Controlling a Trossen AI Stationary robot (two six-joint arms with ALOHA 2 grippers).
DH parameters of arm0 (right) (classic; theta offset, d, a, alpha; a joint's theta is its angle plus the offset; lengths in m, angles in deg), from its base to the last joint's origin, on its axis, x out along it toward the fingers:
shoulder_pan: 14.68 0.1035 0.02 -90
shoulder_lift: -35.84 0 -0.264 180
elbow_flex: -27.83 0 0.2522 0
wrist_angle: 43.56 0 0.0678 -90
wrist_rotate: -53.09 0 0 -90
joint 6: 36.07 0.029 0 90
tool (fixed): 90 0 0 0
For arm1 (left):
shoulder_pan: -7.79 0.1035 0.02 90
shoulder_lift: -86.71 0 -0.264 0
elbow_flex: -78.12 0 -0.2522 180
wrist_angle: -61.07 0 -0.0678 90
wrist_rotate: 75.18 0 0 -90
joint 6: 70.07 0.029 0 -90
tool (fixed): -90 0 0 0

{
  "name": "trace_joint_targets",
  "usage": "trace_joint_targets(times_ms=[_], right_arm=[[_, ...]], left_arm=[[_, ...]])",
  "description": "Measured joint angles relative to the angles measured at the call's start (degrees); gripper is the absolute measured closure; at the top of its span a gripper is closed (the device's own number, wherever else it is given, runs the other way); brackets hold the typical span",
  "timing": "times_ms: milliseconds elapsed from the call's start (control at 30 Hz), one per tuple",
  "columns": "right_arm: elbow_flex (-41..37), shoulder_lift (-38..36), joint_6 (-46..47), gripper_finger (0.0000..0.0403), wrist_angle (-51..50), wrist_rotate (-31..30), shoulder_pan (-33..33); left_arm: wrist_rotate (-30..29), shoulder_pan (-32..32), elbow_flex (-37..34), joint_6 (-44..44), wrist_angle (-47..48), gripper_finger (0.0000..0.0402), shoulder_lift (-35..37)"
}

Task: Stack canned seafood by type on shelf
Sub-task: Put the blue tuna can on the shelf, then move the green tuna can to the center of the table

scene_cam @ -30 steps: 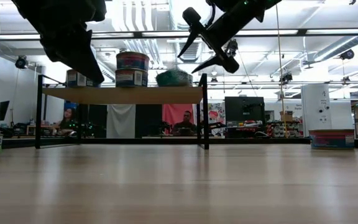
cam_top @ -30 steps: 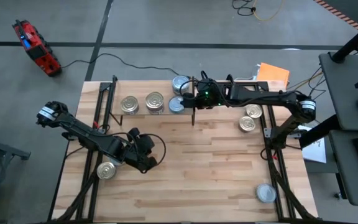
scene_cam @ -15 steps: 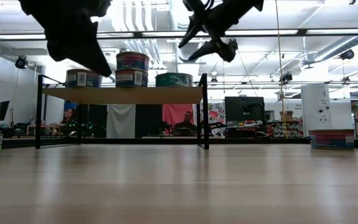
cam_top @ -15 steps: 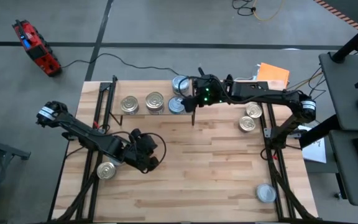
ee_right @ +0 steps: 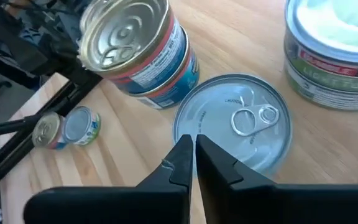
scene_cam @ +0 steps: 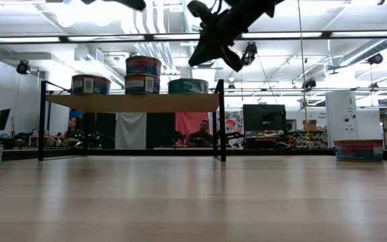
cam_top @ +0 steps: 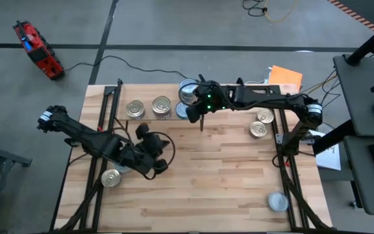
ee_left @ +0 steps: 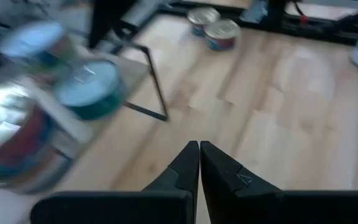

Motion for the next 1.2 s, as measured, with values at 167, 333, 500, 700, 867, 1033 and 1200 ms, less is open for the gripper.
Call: trace_joint_targets(times_ms=[167,333,500,700,867,1033,1200], right_arm=[[0.65,2.17,-0.04,0.0393,-0.71,-0.06,-0.04],[0.73,3.09,-1.95,0.0394,-3.75,-0.70,-0.04],[0.73,3.04,-3.15,0.0394,-6.87,-1.71,-0.04],[0.80,2.39,-3.72,0.0394,-8.51,-2.20,-0.04],[0.71,1.53,-3.97,0.0394,-8.66,-2.73,-0.04],[0.71,-0.46,-5.18,0.0394,-8.02,-3.69,-0.04],[0.69,-4.04,-5.62,0.0394,-8.66,-2.11,0.58]], left_arm=[[-2.46,-0.07,7.75,-0.57,9.39,0.0401,0.00],[-4.52,-0.07,13.87,-0.73,13.64,0.0401,0.00],[-6.64,-0.07,17.20,-0.38,15.69,0.0401,0.02],[-7.79,-0.07,17.41,-0.11,16.15,0.0401,0.02],[-7.89,-0.07,17.13,-0.47,16.15,0.0401,-0.13],[-7.89,-0.07,17.08,-0.52,16.14,0.0401,-0.13],[-7.15,-0.07,17.08,-2.04,16.28,0.0401,-0.13]])
